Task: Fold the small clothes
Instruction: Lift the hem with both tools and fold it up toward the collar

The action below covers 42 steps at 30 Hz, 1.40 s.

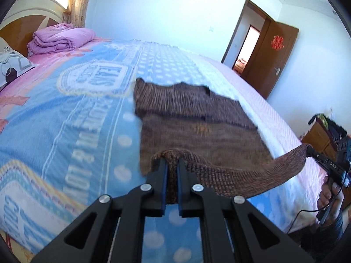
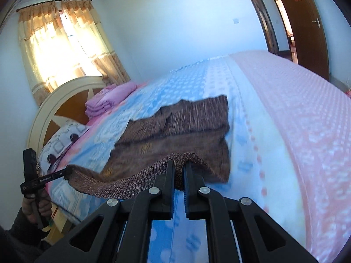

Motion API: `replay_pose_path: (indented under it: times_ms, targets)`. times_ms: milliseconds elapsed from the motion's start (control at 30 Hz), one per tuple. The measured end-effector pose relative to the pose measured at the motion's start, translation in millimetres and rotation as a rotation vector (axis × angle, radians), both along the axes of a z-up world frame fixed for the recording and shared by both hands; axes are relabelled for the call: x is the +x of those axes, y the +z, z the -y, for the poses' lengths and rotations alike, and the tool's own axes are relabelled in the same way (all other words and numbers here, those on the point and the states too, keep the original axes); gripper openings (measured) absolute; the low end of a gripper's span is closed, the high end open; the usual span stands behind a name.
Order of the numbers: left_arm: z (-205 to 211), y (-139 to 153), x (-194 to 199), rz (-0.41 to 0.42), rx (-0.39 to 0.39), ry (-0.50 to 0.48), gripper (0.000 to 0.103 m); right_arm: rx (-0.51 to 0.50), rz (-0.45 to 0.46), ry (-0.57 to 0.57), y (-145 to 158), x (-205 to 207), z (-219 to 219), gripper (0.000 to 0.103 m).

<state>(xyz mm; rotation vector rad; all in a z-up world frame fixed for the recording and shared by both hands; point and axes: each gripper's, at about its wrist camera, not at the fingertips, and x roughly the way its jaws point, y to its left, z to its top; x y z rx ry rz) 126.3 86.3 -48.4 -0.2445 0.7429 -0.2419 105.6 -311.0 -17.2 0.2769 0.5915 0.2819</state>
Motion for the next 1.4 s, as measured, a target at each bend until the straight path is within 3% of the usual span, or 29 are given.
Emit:
replay_pose_path:
  times_ms: [100, 467, 900, 1067, 1200, 1367, 1400]
  targets:
    - [-3, 8, 18, 0.015, -0.032, 0.017, 0.008, -0.02, 0.031, -0.004, 12, 21, -3, 0.006]
    - [-1, 30, 89, 0.063, 0.005, 0.081, 0.007, -0.055, 0.088, -0.022, 40, 92, -3, 0.006]
    - [5, 44, 165, 0.104, 0.059, 0.098, 0.007, -0.087, 0.059, -0.059, 37, 170, -5, 0.006]
    - [11, 29, 200, 0.082, 0.122, 0.102, 0.007, -0.097, -0.002, -0.078, 21, 208, -4, 0.006]
    - [22, -6, 240, 0.011, 0.192, 0.091, 0.008, -0.097, -0.098, -0.108, -3, 244, 1, 0.006]
    - [33, -57, 283, -0.071, 0.352, 0.17, 0.015, -0.233, -0.213, -0.124, -50, 296, -7, 0.007]
    - [31, -60, 284, -0.086, 0.364, 0.186, 0.016, -0.286, -0.225, -0.126, -57, 302, -11, 0.012]
